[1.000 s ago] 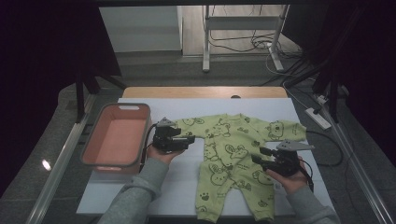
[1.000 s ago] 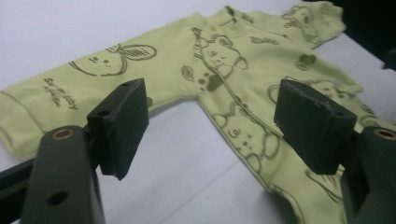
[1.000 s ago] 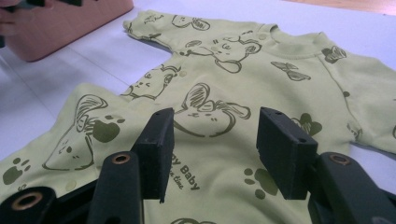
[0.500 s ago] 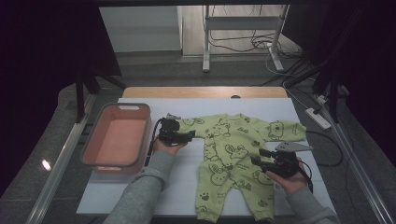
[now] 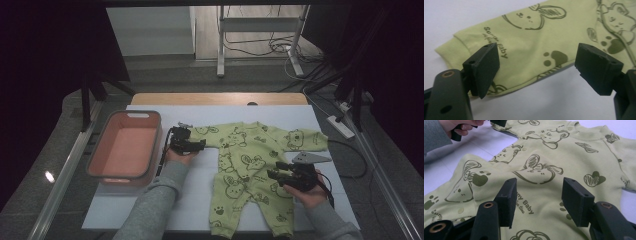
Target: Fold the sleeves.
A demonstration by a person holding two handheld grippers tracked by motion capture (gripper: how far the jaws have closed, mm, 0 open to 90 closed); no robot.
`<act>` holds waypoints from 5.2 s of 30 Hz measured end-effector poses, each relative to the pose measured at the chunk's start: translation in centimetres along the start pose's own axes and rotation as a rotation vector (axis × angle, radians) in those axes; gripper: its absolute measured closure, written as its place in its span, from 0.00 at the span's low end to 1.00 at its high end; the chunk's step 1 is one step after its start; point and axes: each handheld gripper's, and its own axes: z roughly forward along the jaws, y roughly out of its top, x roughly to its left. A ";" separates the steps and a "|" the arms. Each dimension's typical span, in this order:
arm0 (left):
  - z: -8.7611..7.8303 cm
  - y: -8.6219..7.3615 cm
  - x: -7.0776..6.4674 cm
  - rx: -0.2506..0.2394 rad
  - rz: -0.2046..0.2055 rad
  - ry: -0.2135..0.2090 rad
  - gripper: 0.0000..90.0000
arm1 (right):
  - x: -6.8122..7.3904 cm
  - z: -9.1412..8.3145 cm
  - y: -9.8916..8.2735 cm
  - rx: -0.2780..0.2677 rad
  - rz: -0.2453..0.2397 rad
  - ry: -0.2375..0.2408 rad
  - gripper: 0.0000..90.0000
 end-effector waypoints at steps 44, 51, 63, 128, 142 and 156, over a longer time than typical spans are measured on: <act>-1.3 0.3 -0.6 -0.083 0.045 -0.066 0.96 | -0.2 -0.1 -0.2 0.000 0.007 -0.016 0.52; -2.3 0.7 -1.9 -0.135 0.062 -0.130 0.95 | -0.3 0.0 -0.2 0.000 0.007 -0.017 0.52; -3.0 1.7 -6.4 -0.166 0.166 -0.244 0.95 | -0.3 -0.1 -0.2 0.000 0.008 -0.022 0.52; -0.3 0.6 -5.5 -0.084 0.122 -0.393 0.94 | -0.6 -0.2 -0.5 0.003 0.021 -0.032 0.52; -1.5 1.8 -7.2 -0.121 0.143 -0.453 0.94 | -0.7 -0.4 -0.5 -0.006 0.022 -0.044 0.51; -1.1 3.3 -9.4 -0.113 0.191 -0.498 0.94 | -0.7 -2.1 -0.7 -0.034 0.066 -0.111 0.51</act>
